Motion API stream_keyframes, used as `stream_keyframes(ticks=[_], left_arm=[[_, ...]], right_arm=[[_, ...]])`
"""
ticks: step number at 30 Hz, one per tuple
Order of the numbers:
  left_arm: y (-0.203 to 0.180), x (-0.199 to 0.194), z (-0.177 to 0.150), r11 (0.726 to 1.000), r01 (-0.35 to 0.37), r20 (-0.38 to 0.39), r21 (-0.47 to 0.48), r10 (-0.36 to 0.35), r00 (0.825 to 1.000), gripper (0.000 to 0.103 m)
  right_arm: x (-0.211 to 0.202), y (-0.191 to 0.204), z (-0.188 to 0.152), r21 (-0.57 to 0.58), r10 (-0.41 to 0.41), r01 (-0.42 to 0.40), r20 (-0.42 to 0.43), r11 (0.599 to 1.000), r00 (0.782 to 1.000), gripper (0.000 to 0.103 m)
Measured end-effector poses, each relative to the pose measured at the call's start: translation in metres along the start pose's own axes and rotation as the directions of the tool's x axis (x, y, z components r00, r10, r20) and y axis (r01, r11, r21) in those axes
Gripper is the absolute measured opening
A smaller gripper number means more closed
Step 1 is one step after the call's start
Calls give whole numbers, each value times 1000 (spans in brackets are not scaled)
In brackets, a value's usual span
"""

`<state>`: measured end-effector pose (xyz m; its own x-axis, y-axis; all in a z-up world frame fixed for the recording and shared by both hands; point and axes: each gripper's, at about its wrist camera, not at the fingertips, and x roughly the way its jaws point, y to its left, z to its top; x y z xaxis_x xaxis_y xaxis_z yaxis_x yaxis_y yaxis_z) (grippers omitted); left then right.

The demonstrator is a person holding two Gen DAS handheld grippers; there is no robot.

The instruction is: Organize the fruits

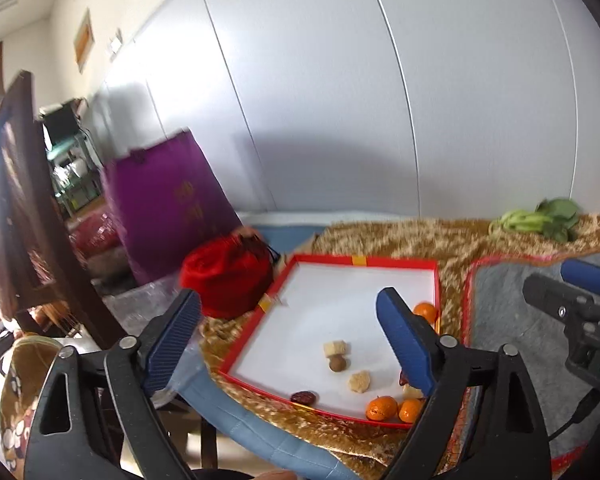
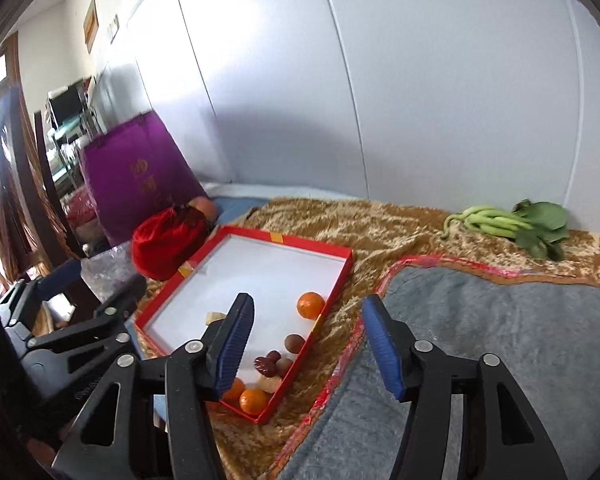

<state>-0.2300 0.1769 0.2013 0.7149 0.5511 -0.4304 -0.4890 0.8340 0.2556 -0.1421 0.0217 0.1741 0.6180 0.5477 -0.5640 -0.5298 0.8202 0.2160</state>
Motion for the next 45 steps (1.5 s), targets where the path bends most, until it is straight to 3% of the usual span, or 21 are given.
stream_keyframes(ticks=[2, 6, 11, 15, 21, 28, 36, 45], left_arm=[[10, -18, 5, 1000, 11, 25, -21, -11, 1000, 103], [30, -52, 14, 998, 8, 82, -62, -3, 997, 103], [60, -85, 21, 993, -1, 108, -121, 14, 994, 103], [79, -105, 17, 988, 6, 114, -152, 11, 993, 103], [87, -125, 9, 990, 33, 110, -135, -18, 994, 103], [101, -147, 11, 987, 46, 148, -152, -23, 989, 103], [111, -148, 11, 986, 27, 159, -162, -1, 987, 103], [117, -144, 9, 984, 10, 157, -179, 19, 987, 103]], right_arm=[[-21, 5, -2, -3, -16, 16, 35, 1000, 999, 64], [-66, 28, -2, -67, -35, 42, 98, 997, 995, 68], [-121, 61, -1, -134, -36, 64, 201, 989, 979, 84], [-143, 81, -6, -159, -27, 61, 206, 985, 978, 90], [-152, 96, -22, -158, -62, 89, 171, 983, 983, 91], [-173, 101, -23, -130, -85, 114, 207, 985, 975, 92], [-181, 125, -22, -183, -81, 127, 239, 975, 968, 94], [-179, 130, -21, -155, -67, 107, 240, 982, 968, 94]])
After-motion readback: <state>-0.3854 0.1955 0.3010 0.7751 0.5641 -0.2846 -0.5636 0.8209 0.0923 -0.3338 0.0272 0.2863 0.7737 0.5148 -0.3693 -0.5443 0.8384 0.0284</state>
